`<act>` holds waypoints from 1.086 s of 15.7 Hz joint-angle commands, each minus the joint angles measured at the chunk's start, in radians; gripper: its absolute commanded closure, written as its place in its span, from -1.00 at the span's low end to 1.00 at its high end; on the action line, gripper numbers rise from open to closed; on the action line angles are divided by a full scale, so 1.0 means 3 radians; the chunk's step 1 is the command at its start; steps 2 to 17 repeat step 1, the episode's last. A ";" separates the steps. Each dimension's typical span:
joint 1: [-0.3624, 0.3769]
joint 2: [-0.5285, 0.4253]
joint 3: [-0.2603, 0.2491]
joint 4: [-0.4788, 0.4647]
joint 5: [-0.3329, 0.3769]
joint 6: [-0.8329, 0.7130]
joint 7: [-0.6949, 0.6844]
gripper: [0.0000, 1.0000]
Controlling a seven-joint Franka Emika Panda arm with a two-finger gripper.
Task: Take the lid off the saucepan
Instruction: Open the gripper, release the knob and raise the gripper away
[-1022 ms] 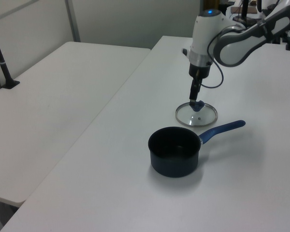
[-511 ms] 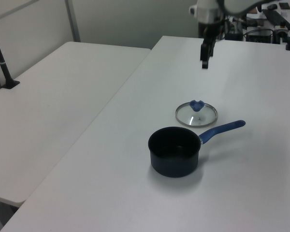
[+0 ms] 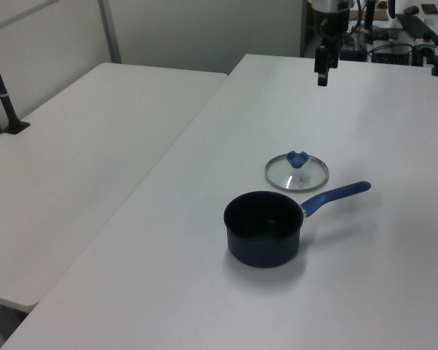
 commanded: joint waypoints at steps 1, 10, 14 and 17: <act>0.0020 -0.0043 -0.0026 -0.0002 -0.0038 -0.0101 0.0105 -1.00; 0.0020 -0.0043 -0.0026 -0.0002 -0.0038 -0.0101 0.0105 -1.00; 0.0020 -0.0043 -0.0026 -0.0002 -0.0038 -0.0101 0.0105 -1.00; 0.0020 -0.0043 -0.0026 -0.0002 -0.0038 -0.0101 0.0105 -1.00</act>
